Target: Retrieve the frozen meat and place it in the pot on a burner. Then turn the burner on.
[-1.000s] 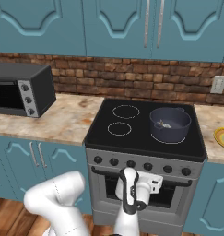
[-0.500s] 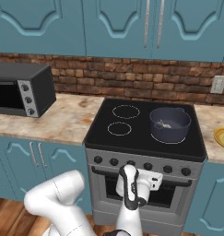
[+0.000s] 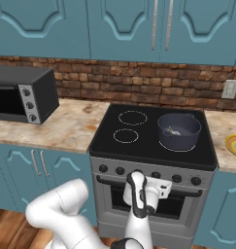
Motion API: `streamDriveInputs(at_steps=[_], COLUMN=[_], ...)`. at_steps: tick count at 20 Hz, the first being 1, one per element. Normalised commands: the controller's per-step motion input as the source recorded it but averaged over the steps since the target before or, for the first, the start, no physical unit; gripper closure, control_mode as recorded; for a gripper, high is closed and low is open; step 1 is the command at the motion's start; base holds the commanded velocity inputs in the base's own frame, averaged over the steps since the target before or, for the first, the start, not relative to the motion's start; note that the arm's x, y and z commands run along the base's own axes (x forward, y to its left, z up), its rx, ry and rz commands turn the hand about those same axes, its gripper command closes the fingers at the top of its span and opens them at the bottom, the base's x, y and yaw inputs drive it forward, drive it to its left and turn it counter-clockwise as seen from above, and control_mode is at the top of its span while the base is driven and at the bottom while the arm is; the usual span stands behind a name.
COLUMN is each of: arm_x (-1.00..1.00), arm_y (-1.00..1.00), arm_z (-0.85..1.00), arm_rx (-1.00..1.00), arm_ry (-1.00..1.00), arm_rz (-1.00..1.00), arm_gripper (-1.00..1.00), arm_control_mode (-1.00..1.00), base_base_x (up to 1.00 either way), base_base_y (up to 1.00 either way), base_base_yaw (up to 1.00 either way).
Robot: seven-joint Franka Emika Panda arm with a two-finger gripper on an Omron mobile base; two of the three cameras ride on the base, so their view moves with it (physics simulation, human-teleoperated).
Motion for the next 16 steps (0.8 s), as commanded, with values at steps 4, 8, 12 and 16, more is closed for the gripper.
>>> streamDriveInputs(at_steps=[4,8,12,16], arm_x=[0.10,0.07,0.00,0.00], arm_y=[-0.05,-0.03,0.00,0.00], arm_z=[-0.12,-0.01,0.00,0.00], arm_rx=[-0.02,-0.01,0.00,0.00], arm_ry=[0.00,0.00,0.00,0.00], arm_rz=[0.00,0.00,0.00,0.00], arm_gripper=[-1.00,-1.00,1.00,1.00], arm_control_mode=[-1.00,-1.00,-1.00,-1.00], base_base_x=[0.00,0.00,0.00,0.00], base_base_y=[0.00,0.00,0.00,0.00], base_base_yaw=[0.00,0.00,0.00,0.00])
